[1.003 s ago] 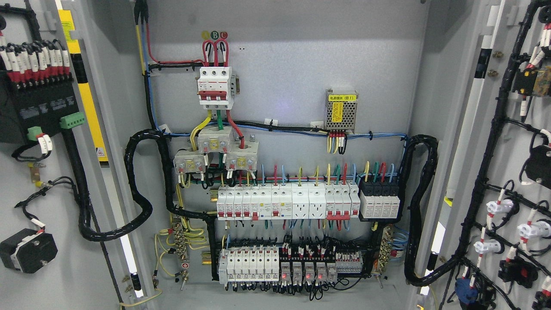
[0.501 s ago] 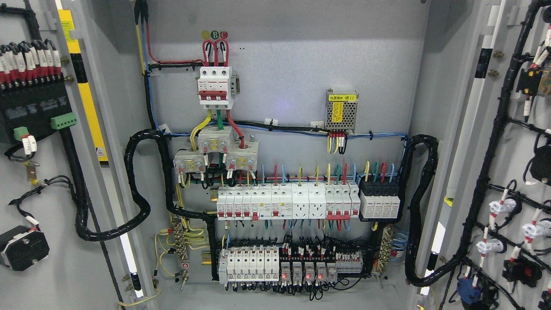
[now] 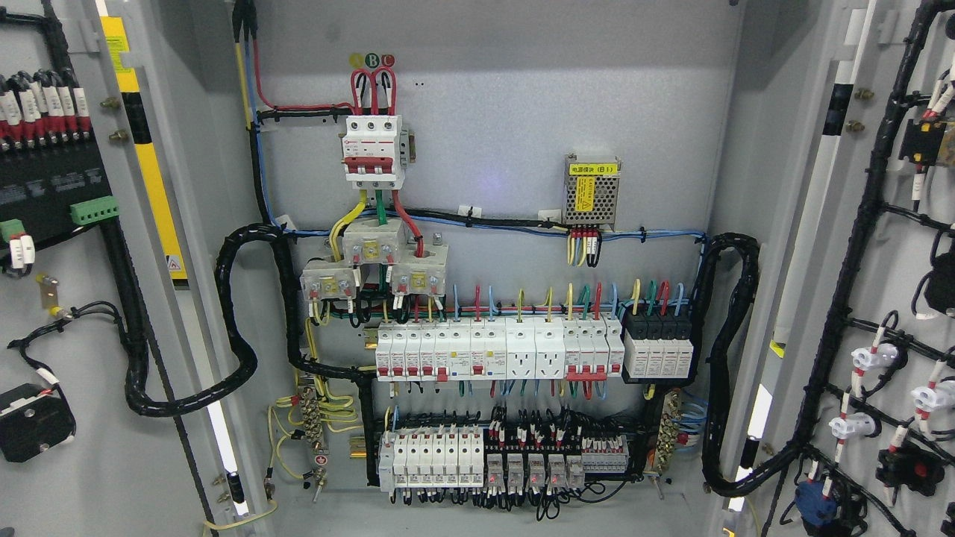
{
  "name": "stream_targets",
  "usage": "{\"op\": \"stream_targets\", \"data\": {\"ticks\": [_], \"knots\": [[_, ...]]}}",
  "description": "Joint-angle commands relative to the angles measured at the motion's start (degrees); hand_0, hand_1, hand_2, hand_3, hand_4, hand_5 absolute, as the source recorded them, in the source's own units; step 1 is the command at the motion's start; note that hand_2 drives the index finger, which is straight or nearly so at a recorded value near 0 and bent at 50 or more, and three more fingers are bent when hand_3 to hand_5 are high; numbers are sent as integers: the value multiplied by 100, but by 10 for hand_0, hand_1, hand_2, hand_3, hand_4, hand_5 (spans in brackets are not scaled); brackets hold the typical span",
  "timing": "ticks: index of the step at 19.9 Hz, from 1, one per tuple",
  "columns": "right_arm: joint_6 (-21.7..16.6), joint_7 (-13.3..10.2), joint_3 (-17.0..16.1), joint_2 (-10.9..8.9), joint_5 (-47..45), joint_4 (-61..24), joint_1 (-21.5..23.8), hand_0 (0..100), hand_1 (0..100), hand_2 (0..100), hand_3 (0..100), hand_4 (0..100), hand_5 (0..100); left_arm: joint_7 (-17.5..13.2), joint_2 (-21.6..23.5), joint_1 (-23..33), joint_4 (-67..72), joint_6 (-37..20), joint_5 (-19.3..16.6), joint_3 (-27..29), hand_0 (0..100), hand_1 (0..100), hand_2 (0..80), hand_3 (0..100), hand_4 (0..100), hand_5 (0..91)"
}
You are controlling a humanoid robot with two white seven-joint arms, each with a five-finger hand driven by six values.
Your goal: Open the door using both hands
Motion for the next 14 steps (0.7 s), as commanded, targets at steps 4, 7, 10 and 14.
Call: {"op": "stream_targets", "data": {"ticks": [4,7,10,14], "knots": [[0,1,-156,-36,-1,48,13,0,500,40,0,0,0,1,447,-281,661,40,-8,34,120,556,0,0,0,0],[0,1,-147,-36,-1,39,22,0,500,40,0,0,0,1,465,-307,670,136,-8,42,120,556,0,0,0,0],[0,1,-77,-45,-1,4,13,0,500,40,0,0,0,10,448,-307,617,190,1,51,120,556,0,0,0,0],[0,1,11,-141,-19,-23,-13,0,500,40,0,0,0,10,404,-299,451,190,10,16,120,556,0,0,0,0]]}}
